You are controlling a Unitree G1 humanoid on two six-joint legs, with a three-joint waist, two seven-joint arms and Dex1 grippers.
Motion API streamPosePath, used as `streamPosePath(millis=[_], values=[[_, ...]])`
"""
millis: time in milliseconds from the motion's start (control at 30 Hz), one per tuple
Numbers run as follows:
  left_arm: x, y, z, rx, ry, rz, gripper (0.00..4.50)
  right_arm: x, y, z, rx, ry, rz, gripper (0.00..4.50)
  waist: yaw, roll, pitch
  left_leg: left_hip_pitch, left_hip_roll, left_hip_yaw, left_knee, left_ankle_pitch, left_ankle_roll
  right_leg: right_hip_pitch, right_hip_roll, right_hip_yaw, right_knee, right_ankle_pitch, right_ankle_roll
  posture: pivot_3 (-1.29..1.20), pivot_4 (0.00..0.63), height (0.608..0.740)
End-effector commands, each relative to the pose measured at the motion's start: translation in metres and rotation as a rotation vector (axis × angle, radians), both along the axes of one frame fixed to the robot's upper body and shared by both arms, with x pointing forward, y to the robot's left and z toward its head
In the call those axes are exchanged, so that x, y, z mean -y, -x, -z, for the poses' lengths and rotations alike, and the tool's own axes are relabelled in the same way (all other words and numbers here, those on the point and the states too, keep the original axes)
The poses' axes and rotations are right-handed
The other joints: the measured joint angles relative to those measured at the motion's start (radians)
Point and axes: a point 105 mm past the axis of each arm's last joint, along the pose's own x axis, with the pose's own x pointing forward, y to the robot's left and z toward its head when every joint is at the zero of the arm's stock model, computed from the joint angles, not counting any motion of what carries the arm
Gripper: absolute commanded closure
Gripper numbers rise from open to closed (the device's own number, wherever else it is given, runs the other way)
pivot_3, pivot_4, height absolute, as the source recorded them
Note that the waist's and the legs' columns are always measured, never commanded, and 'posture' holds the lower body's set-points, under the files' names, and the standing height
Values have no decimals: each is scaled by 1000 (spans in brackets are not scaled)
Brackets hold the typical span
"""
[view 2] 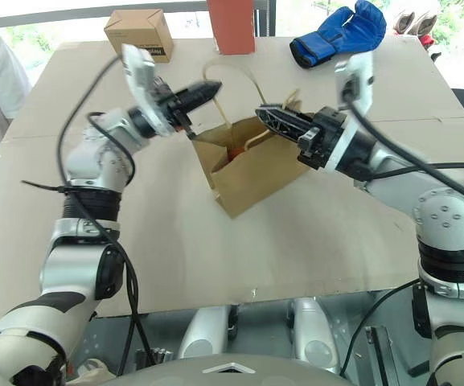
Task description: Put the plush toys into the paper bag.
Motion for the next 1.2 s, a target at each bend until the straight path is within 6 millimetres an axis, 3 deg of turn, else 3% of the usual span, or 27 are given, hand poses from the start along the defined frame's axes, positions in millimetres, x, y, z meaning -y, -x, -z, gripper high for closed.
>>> streamPosePath(millis=[33,67,100,133,200,333,400,567,667,767,800,867,967,1067,1200], values=[[-7,4,1,-7,-56,55,4500,4,5,-16,103,12,5,3061,-3,0,0,-1,0,0,0,0,0,-2,0,0,0,1,2,0,150,714],[-11,3,2,-15,-64,44,4500,6,7,-17,112,17,2,2760,-4,0,0,-2,0,0,0,0,0,-3,0,0,1,2,2,0,150,714],[-15,3,0,-18,-61,35,3836,10,10,-18,126,46,8,2388,-4,0,0,-4,1,0,0,0,0,-5,0,0,2,2,2,0,150,714],[-22,5,-5,-15,-50,23,3622,16,15,-18,136,75,13,1864,-3,0,0,-7,1,-1,0,0,0,-9,1,0,3,2,2,0,150,714],[-35,12,-13,-7,-14,6,2769,27,28,-16,142,132,4,1054,3,0,0,-11,1,-1,1,0,0,-13,1,0,4,2,2,0,150,714],[-61,34,-19,-46,54,-6,776,53,53,-10,115,227,-7,991,-1,0,0,-12,1,0,1,0,0,-12,0,0,2,2,2,0,150,714],[-67,48,-19,-75,81,20,55,62,60,-8,90,240,-6,991,-2,0,0,-11,1,0,1,0,0,-12,0,0,2,2,3,0,150,714],[-64,83,-7,-142,81,107,55,73,73,-3,38,253,2,991,0,0,0,-9,1,0,3,0,0,-10,0,0,4,0,1,0,150,714],[-55,90,12,-184,44,121,55,82,72,-1,15,225,35,991,2,0,0,-9,1,0,5,0,0,-10,0,1,4,-1,0,0,150,714],[-50,90,23,-189,4,128,0,80,74,10,-8,270,17,1775,5,0,0,-10,1,-1,7,0,0,-9,0,1,4,-1,0,0,150,714],[-50,90,24,-188,0,128,0,79,74,13,-12,284,11,2266,5,0,0,-10,1,-1,7,0,0,-9,0,1,4,-1,0,0,150,714],[-47,84,27,-191,-7,128,0,65,73,32,-25,337,-32,3216,3,-1,0,-10,1,-1,8,0,0,-9,0,1,4,-1,0,0,150,714],[-39,75,35,-202,-23,155,0,26,54,63,15,379,-76,4466,-5,-4,-3,-9,2,-1,8,0,0,-9,2,1,5,-2,1,0,150,714],[-32,72,37,-202,-43,209,0,-8,27,88,89,446,-70,4466,-12,-4,-3,-10,2,-1,9,0,0,-11,2,2,7,-1,1,0,150,714],[-28,75,37,-197,-78,262,0,-30,9,94,132,413,-56,4466,-10,-4,-3,-12,1,-1,11,0,0,-12,3,2,10,1,-1,0,150,714]])
